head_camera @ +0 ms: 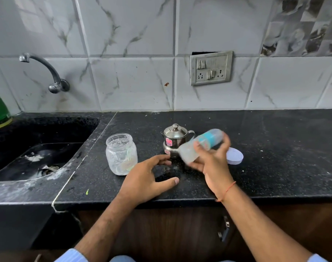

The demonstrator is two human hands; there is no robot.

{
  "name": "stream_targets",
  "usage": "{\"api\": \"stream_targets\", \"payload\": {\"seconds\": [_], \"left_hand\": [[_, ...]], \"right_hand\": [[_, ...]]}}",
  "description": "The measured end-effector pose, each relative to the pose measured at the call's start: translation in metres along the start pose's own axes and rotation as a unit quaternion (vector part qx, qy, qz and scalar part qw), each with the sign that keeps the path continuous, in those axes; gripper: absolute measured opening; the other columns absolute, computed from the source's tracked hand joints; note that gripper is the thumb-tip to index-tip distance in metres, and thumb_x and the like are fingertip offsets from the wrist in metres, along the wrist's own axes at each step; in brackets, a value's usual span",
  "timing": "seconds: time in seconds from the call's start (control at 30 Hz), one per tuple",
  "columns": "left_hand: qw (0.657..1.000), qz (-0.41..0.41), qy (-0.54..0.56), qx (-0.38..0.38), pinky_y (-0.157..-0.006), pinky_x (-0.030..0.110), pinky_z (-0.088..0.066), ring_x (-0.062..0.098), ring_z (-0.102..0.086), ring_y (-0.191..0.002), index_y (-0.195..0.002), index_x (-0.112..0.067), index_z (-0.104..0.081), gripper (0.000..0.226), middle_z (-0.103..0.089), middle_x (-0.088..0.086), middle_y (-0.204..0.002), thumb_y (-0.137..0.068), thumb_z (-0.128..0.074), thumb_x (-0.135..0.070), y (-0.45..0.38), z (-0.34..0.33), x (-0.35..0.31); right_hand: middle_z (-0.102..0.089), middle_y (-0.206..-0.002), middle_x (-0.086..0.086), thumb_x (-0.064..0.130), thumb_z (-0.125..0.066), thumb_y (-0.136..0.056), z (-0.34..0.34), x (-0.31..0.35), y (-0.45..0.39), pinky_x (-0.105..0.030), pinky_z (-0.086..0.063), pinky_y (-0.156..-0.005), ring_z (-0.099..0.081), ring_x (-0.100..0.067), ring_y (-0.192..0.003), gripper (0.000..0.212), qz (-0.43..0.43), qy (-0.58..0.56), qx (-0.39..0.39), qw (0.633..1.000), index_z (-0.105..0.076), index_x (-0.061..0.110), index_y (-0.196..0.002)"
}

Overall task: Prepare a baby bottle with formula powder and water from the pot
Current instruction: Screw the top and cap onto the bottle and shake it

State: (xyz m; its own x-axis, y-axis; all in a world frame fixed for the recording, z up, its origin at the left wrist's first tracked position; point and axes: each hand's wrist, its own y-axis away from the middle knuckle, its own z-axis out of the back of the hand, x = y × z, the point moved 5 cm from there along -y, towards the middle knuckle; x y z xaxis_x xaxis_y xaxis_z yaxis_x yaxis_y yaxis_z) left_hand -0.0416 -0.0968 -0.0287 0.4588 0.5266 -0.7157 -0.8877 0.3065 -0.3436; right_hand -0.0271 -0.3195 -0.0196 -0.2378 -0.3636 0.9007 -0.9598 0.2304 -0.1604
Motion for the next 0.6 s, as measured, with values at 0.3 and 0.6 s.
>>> {"api": "stream_targets", "payload": {"seconds": [0.3, 0.6], "left_hand": [[1.0, 0.001, 0.001, -0.002, -0.057, 0.008, -0.042, -0.007, -0.055, -0.053, -0.146, -0.039, -0.064, 0.074, -0.073, -0.033, -0.128, -0.081, -0.095, -0.054, 0.001, 0.001, 0.001], [1.0, -0.002, -0.009, 0.005, -0.056, 0.012, -0.042, 0.003, -0.051, -0.051, -0.146, -0.043, -0.063, 0.075, -0.07, -0.039, -0.129, -0.08, -0.092, -0.061, 0.001, 0.001, 0.002]], "right_hand": [[-0.071, -0.123, -0.017, 0.003, -0.081, -0.09, -0.003, 0.001, 0.007, -0.052, -0.065, -0.069, -0.078, -0.036, -0.105, 0.081, -0.012, 0.038, 0.064, 0.997, -0.037, 0.041, -0.146], [-0.076, -0.119, -0.012, 0.002, -0.082, -0.09, -0.01, -0.001, 0.008, -0.057, -0.066, -0.071, -0.077, -0.038, -0.108, 0.082, -0.003, 0.044, 0.043, 0.998, -0.038, 0.044, -0.144]]}}
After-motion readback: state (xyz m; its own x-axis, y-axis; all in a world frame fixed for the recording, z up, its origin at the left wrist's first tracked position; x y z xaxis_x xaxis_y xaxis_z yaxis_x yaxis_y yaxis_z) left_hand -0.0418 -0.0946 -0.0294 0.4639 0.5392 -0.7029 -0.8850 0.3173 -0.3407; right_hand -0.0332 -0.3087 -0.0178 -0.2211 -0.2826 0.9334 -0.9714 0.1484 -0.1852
